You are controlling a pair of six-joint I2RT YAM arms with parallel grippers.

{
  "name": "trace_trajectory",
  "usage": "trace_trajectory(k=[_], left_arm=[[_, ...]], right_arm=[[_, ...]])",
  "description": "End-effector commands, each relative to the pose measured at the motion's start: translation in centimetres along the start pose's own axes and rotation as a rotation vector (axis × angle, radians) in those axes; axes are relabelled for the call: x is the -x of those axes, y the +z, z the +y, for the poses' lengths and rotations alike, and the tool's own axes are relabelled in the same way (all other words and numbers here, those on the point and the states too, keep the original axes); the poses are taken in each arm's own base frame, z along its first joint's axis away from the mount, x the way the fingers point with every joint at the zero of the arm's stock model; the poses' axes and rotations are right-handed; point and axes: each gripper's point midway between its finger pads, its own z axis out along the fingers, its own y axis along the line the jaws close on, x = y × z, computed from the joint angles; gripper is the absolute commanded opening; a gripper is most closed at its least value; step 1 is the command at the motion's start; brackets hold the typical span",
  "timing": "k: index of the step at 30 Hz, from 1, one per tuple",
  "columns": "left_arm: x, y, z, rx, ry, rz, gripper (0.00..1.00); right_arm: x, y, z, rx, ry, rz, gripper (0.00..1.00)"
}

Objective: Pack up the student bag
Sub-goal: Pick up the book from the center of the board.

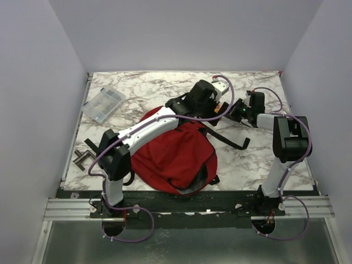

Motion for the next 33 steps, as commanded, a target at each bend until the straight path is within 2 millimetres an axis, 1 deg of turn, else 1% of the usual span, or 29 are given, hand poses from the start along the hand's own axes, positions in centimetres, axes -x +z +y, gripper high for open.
trace_trajectory(k=[1, 5, 9, 12, 14, 16, 19, 22, 24, 25, 27, 28, 30, 31, 32, 33], left_arm=[[-0.1, 3.9, 2.0, 0.085, 0.171, -0.024, 0.93], [-2.1, 6.6, 2.8, 0.105, 0.256, 0.028, 0.94], [-3.1, 8.8, 4.1, 0.155, 0.311, 0.059, 0.95], [-3.8, 10.5, 4.4, 0.166, 0.322, 0.077, 0.95], [-3.9, 11.4, 4.6, 0.180, 0.314, 0.086, 0.93], [-4.0, 11.8, 4.6, 0.177, 0.290, 0.083, 0.89], [-4.7, 12.4, 4.3, 0.135, 0.236, 0.080, 0.86], [-5.7, 13.0, 4.4, 0.137, 0.223, 0.103, 0.77], [-5.7, 12.4, 4.7, 0.137, 0.192, 0.103, 0.76], [-5.4, 11.7, 4.7, 0.122, 0.147, 0.093, 0.77], [-4.6, 10.3, 4.8, 0.058, 0.017, 0.071, 0.85], [-4.3, 9.6, 5.1, 0.015, -0.069, 0.065, 0.87], [-3.5, 8.2, 6.1, -0.036, -0.240, 0.054, 0.91], [-3.0, 7.7, 7.3, -0.058, -0.329, 0.048, 0.91], [-2.7, 7.6, 7.5, -0.104, -0.417, 0.052, 0.92], [-2.1, 7.4, 8.3, -0.143, -0.489, 0.051, 0.96]], right_arm=[[-0.7, -1.8, 4.5, 0.158, 0.109, 0.064, 0.00], [-0.4, -2.7, 6.0, 0.216, 0.181, 0.084, 0.00], [-0.4, -2.9, 6.9, 0.251, 0.221, 0.109, 0.00], [-0.5, -2.9, 7.1, 0.264, 0.243, 0.113, 0.00], [-0.5, -3.1, 7.4, 0.278, 0.255, 0.115, 0.00], [-0.2, -3.1, 7.5, 0.273, 0.245, 0.104, 0.00], [-0.1, -2.8, 7.0, 0.244, 0.232, 0.099, 0.00], [-0.4, -3.2, 7.2, 0.260, 0.248, 0.101, 0.00], [-0.4, -3.3, 7.4, 0.268, 0.226, 0.100, 0.00], [-0.2, -3.3, 7.4, 0.272, 0.194, 0.097, 0.01], [0.1, -2.7, 6.8, 0.242, 0.137, 0.094, 0.16], [0.3, -2.3, 6.3, 0.217, 0.112, 0.094, 0.26], [0.5, -1.7, 5.2, 0.174, 0.060, 0.087, 0.45], [0.5, -1.3, 4.8, 0.158, 0.026, 0.087, 0.51], [0.6, -1.0, 4.5, 0.146, 0.002, 0.091, 0.53], [0.6, -0.5, 3.8, 0.122, -0.020, 0.095, 0.55]])
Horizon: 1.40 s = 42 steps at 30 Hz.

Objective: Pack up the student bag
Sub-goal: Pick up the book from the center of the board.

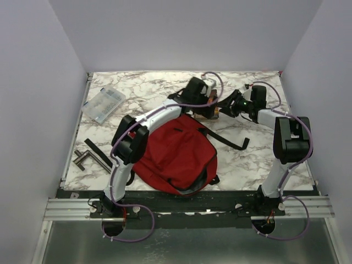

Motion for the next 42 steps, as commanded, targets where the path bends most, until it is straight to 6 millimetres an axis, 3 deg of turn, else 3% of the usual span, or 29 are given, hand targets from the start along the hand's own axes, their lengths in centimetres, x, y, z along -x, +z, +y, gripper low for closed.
trace_trajectory(k=[1, 5, 8, 15, 20, 25, 28, 30, 31, 33, 36, 42], left_arm=[[4.8, -3.7, 2.4, -0.217, -0.469, -0.044, 0.98], [5.2, -1.7, 5.6, -0.207, -0.707, -0.003, 0.98], [5.0, -0.2, 6.6, -0.185, -0.777, 0.012, 0.99], [3.7, 2.4, 6.5, -0.205, -0.863, 0.056, 0.94], [3.5, 2.2, 6.6, -0.182, -0.810, 0.045, 0.93], [4.8, 0.1, 6.2, -0.180, -0.721, 0.005, 0.93], [5.2, -1.2, 6.1, -0.158, -0.680, -0.014, 0.93], [5.2, -2.0, 5.7, -0.150, -0.651, -0.017, 0.93], [5.2, -2.4, 5.4, -0.147, -0.627, -0.021, 0.94], [5.1, -3.1, 4.9, -0.120, -0.544, -0.033, 0.97], [4.5, -4.0, 4.3, -0.033, -0.368, -0.054, 0.98], [2.1, -3.9, 3.5, 0.147, -0.037, -0.039, 0.98]], right_arm=[[1.2, 1.2, -2.7, -0.105, -0.145, 0.009, 0.57], [2.2, 2.0, -5.3, -0.205, -0.206, 0.012, 0.59], [2.2, 2.5, -6.4, -0.230, -0.212, 0.036, 0.60], [1.3, 3.9, -7.9, -0.195, -0.199, 0.078, 0.60], [1.4, 5.1, -9.6, -0.331, -0.254, 0.028, 0.60], [-0.7, 5.9, -11.1, -0.462, -0.250, 0.016, 0.59], [-1.4, 6.4, -12.2, -0.544, -0.245, -0.006, 0.47], [-1.9, 6.4, -12.7, -0.561, -0.205, -0.005, 0.23], [-1.8, 6.4, -12.5, -0.552, -0.208, -0.009, 0.09], [-1.4, 6.2, -11.1, -0.518, -0.220, -0.018, 0.00], [-0.5, 5.5, -7.6, -0.471, -0.209, -0.022, 0.00], [-1.2, 4.5, -1.1, -0.279, -0.091, 0.030, 0.00]])
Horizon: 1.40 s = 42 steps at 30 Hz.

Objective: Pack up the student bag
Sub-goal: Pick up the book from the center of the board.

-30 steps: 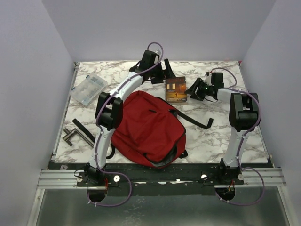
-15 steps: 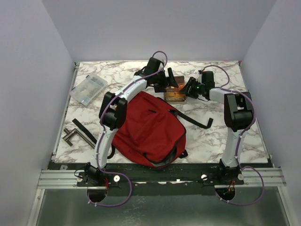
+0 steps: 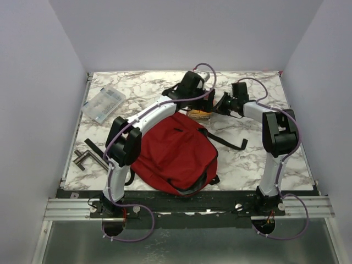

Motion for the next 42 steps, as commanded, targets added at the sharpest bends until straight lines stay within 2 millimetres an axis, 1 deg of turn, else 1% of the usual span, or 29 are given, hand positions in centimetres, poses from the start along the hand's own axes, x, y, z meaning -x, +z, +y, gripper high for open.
trace_trajectory(k=[1, 4, 6, 8, 11, 15, 19, 21, 24, 26, 28, 29, 30, 31, 32, 34, 36, 37, 38, 42], left_arm=[[-0.9, -0.1, 0.9, 0.183, 0.358, -0.039, 0.98], [-2.3, 0.4, 0.5, 0.185, 0.448, -0.014, 0.98], [-3.1, 0.8, 0.5, 0.175, 0.482, 0.009, 0.99], [-3.4, 1.3, 0.5, 0.170, 0.479, 0.018, 0.98], [-3.4, 2.3, 0.8, 0.191, 0.482, 0.021, 0.95], [-3.7, 3.6, 0.7, 0.187, 0.497, 0.045, 0.89], [-4.2, 4.9, 1.9, 0.242, 0.480, 0.067, 0.78], [-3.8, 5.3, 2.5, 0.285, 0.478, 0.064, 0.69], [-2.7, 5.2, 3.1, 0.348, 0.475, 0.058, 0.53], [-2.2, 5.1, 3.2, 0.374, 0.479, 0.052, 0.37], [-1.9, 4.9, 3.5, 0.407, 0.499, 0.054, 0.19], [-1.9, 4.8, 3.5, 0.414, 0.508, 0.056, 0.09], [-1.8, 4.5, 3.6, 0.419, 0.512, 0.056, 0.01], [-1.6, 4.3, 3.6, 0.424, 0.512, 0.052, 0.00], [-1.5, 4.0, 3.5, 0.424, 0.512, 0.049, 0.00], [-1.0, 3.4, 2.9, 0.404, 0.515, 0.040, 0.00], [-0.6, 2.8, 2.3, 0.385, 0.512, 0.029, 0.00], [-0.3, 2.4, 1.9, 0.373, 0.511, 0.022, 0.00], [0.0, 2.1, 1.6, 0.364, 0.509, 0.015, 0.00], [1.8, 0.5, -0.1, 0.320, 0.495, -0.028, 0.00]], right_arm=[[-0.8, -3.2, 3.4, 0.113, 0.122, 0.102, 0.00], [-0.9, -4.0, 4.7, 0.191, 0.196, 0.116, 0.00], [-1.4, -4.3, 5.3, 0.230, 0.247, 0.141, 0.00], [-1.2, -4.4, 6.0, 0.272, 0.267, 0.141, 0.00], [-1.2, -4.3, 6.2, 0.280, 0.302, 0.143, 0.00], [-1.1, -4.5, 6.6, 0.296, 0.342, 0.147, 0.00], [-1.0, -4.6, 6.9, 0.303, 0.356, 0.154, 0.00], [-1.2, -4.8, 7.2, 0.325, 0.382, 0.163, 0.00], [-1.4, -4.7, 7.2, 0.333, 0.395, 0.170, 0.00], [-1.6, -4.7, 7.0, 0.326, 0.390, 0.169, 0.00], [-1.6, -4.8, 6.5, 0.315, 0.380, 0.150, 0.00], [-1.3, -5.0, 6.4, 0.327, 0.370, 0.138, 0.02], [-1.2, -5.1, 6.1, 0.338, 0.367, 0.135, 0.12], [-0.8, -5.4, 5.8, 0.354, 0.362, 0.128, 0.24], [-0.4, -5.8, 5.5, 0.382, 0.347, 0.131, 0.30], [0.6, -6.4, 3.8, 0.383, 0.323, 0.101, 0.41], [1.1, -7.3, 2.4, 0.353, 0.261, 0.064, 0.49], [0.7, -7.4, 2.0, 0.338, 0.243, 0.067, 0.52], [1.1, -7.9, 1.0, 0.330, 0.240, 0.053, 0.55], [-1.1, -7.8, 0.4, 0.389, 0.237, 0.090, 0.57]])
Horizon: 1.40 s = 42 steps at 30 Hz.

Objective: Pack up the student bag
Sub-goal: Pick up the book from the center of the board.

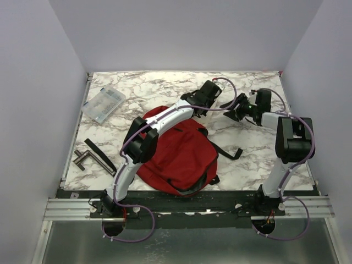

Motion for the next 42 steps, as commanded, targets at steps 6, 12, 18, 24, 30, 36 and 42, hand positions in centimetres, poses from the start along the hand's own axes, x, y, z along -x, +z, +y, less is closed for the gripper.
trace_trajectory(k=[6, 12, 18, 24, 30, 36, 42], left_arm=[[6.3, -6.6, 0.1, -0.105, -0.047, -0.136, 0.00], [6.4, -6.9, -1.7, -0.200, -0.099, -0.126, 0.00], [5.1, -6.1, -4.6, -0.330, -0.149, -0.073, 0.00], [4.0, -5.7, -7.1, -0.437, -0.233, -0.017, 0.00], [3.2, -5.6, -7.4, -0.444, -0.244, 0.008, 0.00], [2.7, -5.1, -8.2, -0.470, -0.254, 0.029, 0.00], [2.1, -4.7, -8.7, -0.488, -0.236, 0.043, 0.00]], right_arm=[[-5.3, -0.6, -0.6, 0.196, -0.040, 0.099, 0.60], [-6.3, -1.0, -4.2, 0.033, 0.009, 0.056, 0.63], [-6.7, -4.0, -7.4, -0.246, -0.040, -0.004, 0.69], [-9.4, -3.5, -6.9, -0.096, 0.090, 0.044, 0.68], [-9.6, -3.2, -7.4, -0.079, 0.127, 0.026, 0.67], [-8.6, -2.9, -4.8, 0.071, 0.235, -0.020, 0.43], [-7.0, -3.1, -3.2, 0.098, 0.265, -0.077, 0.00]])
